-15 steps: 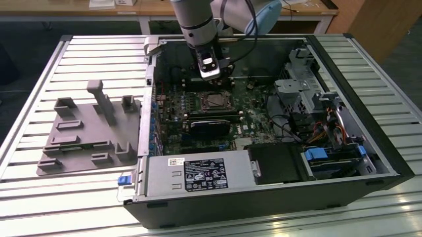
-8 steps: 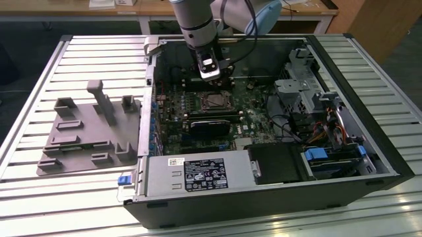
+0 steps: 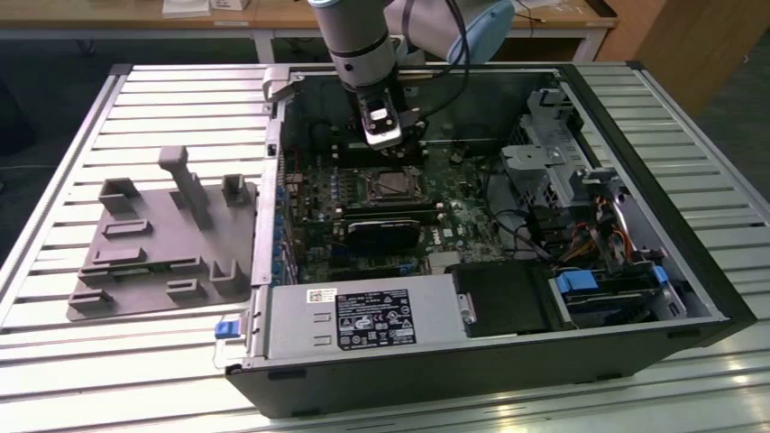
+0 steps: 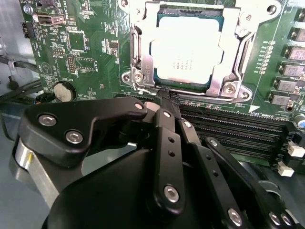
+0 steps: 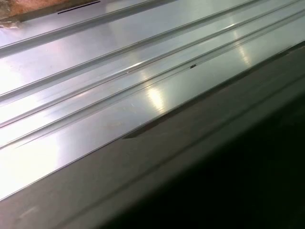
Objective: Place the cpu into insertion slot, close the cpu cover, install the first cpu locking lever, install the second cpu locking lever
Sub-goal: 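Install the first cpu locking lever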
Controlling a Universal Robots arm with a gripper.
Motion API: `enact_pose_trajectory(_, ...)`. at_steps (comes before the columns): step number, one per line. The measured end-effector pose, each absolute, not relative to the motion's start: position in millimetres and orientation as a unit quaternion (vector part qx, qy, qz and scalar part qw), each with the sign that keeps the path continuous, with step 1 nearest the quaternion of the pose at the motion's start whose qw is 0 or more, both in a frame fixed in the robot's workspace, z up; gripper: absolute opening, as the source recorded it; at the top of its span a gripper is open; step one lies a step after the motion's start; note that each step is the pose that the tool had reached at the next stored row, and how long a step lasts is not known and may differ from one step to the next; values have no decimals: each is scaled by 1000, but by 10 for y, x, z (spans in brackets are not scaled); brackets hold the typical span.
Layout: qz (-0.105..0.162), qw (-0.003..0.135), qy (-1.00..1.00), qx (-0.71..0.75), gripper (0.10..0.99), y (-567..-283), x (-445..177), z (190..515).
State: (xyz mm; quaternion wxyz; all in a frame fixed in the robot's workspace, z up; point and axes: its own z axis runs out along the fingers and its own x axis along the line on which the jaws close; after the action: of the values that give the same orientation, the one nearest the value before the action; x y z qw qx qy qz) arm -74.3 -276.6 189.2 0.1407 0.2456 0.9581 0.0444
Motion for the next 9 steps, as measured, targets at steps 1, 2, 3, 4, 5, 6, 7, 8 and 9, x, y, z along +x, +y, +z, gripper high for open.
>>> enact_pose_trajectory(1,45,141,958,246,106,-2766,-743,1891)
enact_pose_trajectory(2,45,141,958,246,106,-2767,-743,1890)
enact_pose_trajectory(3,45,141,958,246,106,-2768,-743,1889)
enact_pose_trajectory(4,45,141,958,246,106,-2769,-742,1889)
enact_pose_trajectory(5,44,141,958,246,106,-2769,-741,1888)
enact_pose_trajectory(6,45,141,958,246,106,-2769,-739,1887)
enact_pose_trajectory(7,45,141,958,246,106,-2769,-735,1886)
enact_pose_trajectory(8,45,141,958,246,106,-2769,-730,1886)
enact_pose_trajectory(9,45,141,958,246,106,-2769,-727,1886)
